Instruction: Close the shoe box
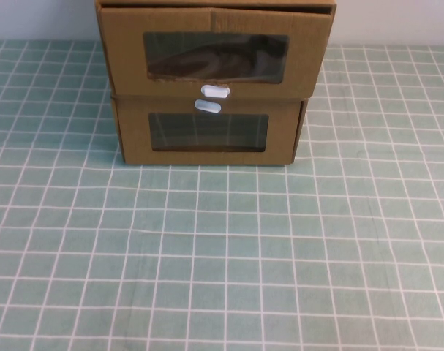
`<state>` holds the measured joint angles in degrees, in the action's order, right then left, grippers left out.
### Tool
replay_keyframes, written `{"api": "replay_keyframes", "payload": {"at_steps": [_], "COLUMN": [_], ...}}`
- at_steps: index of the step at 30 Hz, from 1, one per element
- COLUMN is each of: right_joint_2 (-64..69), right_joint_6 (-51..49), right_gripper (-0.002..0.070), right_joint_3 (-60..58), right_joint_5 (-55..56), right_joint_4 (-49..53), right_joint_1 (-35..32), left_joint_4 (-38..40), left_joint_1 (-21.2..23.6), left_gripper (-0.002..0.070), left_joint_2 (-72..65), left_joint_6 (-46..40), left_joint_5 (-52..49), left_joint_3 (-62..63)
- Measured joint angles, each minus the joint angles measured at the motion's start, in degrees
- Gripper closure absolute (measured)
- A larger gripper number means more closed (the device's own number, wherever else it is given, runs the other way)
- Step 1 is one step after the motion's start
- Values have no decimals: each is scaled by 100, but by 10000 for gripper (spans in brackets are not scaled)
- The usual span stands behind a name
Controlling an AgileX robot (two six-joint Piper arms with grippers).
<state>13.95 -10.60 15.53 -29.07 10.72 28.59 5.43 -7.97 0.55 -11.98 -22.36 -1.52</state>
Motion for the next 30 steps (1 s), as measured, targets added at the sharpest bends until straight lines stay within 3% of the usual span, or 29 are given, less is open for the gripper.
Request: {"api": "replay_keyframes", "payload": {"at_steps": [3,11,15,23,30], "right_joint_2": [-195,-1224,-1464,-1476,-1476], "right_joint_6": [0,-13,-183,-316,-326], "right_gripper": [690,690,690,690,690], "right_joint_3": [0,0,-114,-1486,-1687], "right_joint_5": [0,-139,-284,1082,760], "right_joint_4": [0,0,-24,-138,-280], "right_joint_1": [-348,-2259,-2876,-2987,-3007], "left_joint_4": [0,-4,-4,-4,-4], "left_joint_1": [0,0,0,0,0], "left_gripper": [678,678,678,678,678], "left_joint_2": [9,9,13,22,22], "left_joint_6": [0,0,0,0,0], "left_joint_5": [0,-13,-13,-13,-13], "left_joint_3": [0,0,0,0,0]}}
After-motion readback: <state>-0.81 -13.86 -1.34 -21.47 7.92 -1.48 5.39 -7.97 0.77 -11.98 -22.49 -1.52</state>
